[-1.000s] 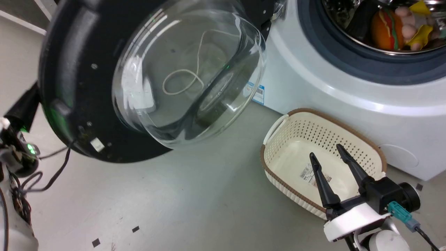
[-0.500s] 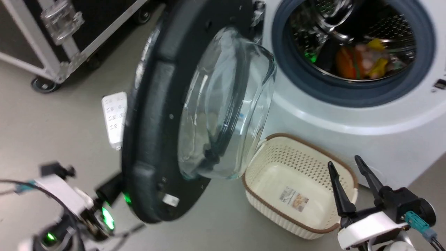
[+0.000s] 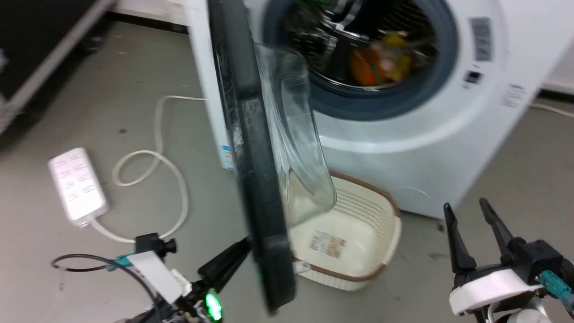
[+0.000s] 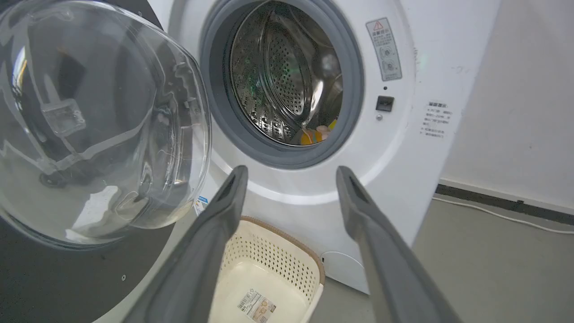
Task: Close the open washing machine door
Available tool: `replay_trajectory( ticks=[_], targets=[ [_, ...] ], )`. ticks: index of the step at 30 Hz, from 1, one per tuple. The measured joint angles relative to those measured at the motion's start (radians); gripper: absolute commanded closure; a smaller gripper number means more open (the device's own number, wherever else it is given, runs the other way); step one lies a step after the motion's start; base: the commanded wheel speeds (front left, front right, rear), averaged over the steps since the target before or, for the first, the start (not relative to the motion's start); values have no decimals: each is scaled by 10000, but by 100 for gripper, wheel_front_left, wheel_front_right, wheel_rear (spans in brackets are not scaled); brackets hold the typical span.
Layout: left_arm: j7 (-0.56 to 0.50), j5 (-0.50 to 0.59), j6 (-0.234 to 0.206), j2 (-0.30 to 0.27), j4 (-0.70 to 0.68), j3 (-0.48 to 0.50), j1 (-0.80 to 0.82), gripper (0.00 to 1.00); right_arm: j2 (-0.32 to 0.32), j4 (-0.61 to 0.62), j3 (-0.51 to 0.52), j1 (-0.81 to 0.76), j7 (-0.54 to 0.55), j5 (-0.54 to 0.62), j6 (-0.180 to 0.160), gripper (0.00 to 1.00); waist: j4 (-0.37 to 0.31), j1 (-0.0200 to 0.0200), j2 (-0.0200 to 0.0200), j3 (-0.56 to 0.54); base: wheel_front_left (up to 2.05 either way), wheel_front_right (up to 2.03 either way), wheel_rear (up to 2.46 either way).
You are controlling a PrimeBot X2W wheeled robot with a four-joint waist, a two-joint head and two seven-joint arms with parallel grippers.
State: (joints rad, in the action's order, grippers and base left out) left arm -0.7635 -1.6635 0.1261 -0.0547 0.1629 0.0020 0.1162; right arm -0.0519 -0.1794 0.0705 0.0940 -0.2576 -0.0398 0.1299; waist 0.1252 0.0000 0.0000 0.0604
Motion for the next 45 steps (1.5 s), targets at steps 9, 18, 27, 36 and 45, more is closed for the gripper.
replay_trajectory(
  ticks=[9, 18, 27, 36, 45],
  targets=[
    [1898, -1091, 0, 12, -226, -1810, 715, 100, 12, 38, 291, 440, 0, -73, 0, 0, -1974, 1, 1, 805, 0, 0, 0],
    [3584, -872, 2, 31, 694, -2234, 2854, 100, 13, 21, 253, 846, 0, -698, 0, 0, -4050, 2, 0, 1868, 0, 0, 0],
    [5869, -688, 2, 58, 2604, -2025, 5198, 100, 12, -73, 36, 859, 0, -1152, 0, 0, -5628, 2, 0, 2503, 0, 0, 0],
    [6406, -593, 2, 67, 2713, -2240, 5400, 100, 10, 79, -163, 841, 2, -1147, 0, 0, -5303, 1, 1, 2299, 0, 0, 0],
    [7026, 1960, 2, -732, 748, -3471, 2783, 19, 12, 362, -148, 550, 0, -679, 2, 0, -4043, -1, 0, 1546, 0, 0, 0]
  ],
)
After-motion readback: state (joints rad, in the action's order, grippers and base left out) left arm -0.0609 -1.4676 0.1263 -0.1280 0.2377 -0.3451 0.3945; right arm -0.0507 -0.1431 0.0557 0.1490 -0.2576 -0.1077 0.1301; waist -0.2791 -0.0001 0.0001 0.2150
